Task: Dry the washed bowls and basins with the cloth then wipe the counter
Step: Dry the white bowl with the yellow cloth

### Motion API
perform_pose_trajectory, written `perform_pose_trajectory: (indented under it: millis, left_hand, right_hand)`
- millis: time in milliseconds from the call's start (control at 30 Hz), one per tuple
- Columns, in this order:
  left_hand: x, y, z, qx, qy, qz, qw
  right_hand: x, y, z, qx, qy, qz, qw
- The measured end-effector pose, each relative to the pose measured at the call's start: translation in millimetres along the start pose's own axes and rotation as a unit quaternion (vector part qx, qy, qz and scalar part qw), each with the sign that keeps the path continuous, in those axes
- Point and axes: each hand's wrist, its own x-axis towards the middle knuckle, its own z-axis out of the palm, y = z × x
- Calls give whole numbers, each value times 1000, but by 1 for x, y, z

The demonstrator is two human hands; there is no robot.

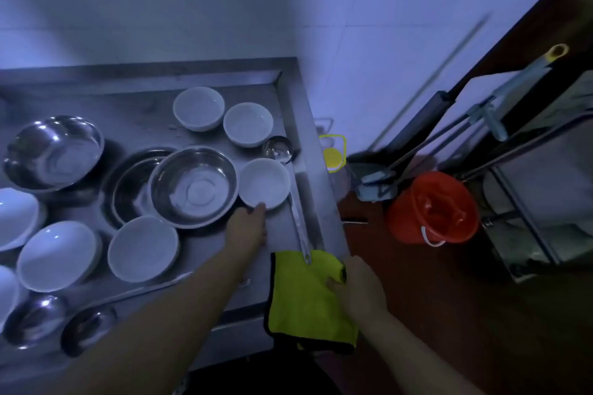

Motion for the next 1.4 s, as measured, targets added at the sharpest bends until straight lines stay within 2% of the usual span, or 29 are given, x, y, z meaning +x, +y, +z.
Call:
perform_pose_trajectory:
  millis: [33,100,233,400,600,833,933,1067,1233,1333,1400]
  left_hand:
    - [0,1,5,-68,0,-8,998]
    - [2,3,13,-123,9,-36,992]
    - [5,2,18,-153,17,-66,986]
    - [8,5,10,-128,17,-101,986]
    - [-18,16,8,-210,31,-123,969]
    - [-50,31,-12,-108,-38,-101,988]
    - [-61,42,-26,-115,-63,-72,989]
    - [-72,61,-45,-133,-59,-35,989]
    - [-90,89,-67,-82,-44,106,990]
    - [-102,101,-81,-39,-14,216,975]
    - [-110,107,-91,4,29,271,962]
  right_hand:
    - [-3,1,-2,25,0,14,1000]
    - [-8,3,-7,72,5,27,997]
    - [-22,6,-16,175,14,35,984]
    - [-35,1,-37,222,70,29,972]
    - [-42,-17,-67,207,115,-3,972]
    - [-43,-40,-102,108,157,-22,981]
    - [-37,-57,-115,106,175,-51,977]
    - [-25,-89,-130,116,215,-90,965]
    - [-18,-136,-151,175,278,-146,933]
    - [-17,-167,-153,222,265,-186,920]
    - [-16,-187,-146,226,204,-221,927]
